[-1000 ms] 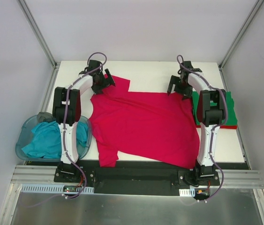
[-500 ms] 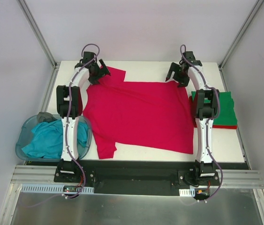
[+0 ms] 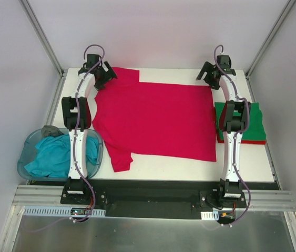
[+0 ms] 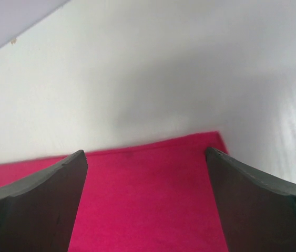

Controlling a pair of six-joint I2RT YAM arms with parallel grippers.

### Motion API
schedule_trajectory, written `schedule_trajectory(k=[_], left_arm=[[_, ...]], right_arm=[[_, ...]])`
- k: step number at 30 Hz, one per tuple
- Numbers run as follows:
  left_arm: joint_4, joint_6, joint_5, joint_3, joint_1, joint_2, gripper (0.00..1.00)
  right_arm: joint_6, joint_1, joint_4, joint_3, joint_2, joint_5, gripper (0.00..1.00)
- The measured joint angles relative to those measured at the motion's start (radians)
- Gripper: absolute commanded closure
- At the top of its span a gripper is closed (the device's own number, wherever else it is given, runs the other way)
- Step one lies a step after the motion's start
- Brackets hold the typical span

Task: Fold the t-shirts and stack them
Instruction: Flatten out the tshirt

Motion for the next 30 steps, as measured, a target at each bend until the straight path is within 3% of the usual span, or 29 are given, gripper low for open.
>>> schedule_trajectory(k=[7, 12, 20, 23, 28, 30], left_arm=[[0.006, 0.067, 0.056, 0.051, 0.003, -0.003, 0.01], [0.014, 0.119, 0.077, -0.097, -0.026, -0.129, 0.01], [0.046, 0.159, 0.13, -0.42, -0.132, -0.348, 0.01], [0.067, 0.169, 0.147, -0.529, -0.157, -0.371, 0.01], [0.113, 0.179, 0.158, -0.688, -0.146, -0.406, 0.01], [0.134, 0.187, 0.158, -0.732, -0.14, -0.444, 0.01]], right_arm=[[-0.08, -0.024, 0.073, -0.055, -0.031, 0.004, 0.03], [-0.185, -0.024, 0.031, -0.164, -0.121, 0.053, 0.01], [-0.255, -0.048, -0.069, -0.173, -0.14, 0.041, 0.26], [-0.268, -0.055, -0.09, -0.161, -0.126, 0.03, 0.43], [-0.275, -0.059, -0.106, -0.16, -0.094, 0.018, 0.48], [-0.278, -0.058, -0.113, -0.147, -0.09, 0.016, 0.6]])
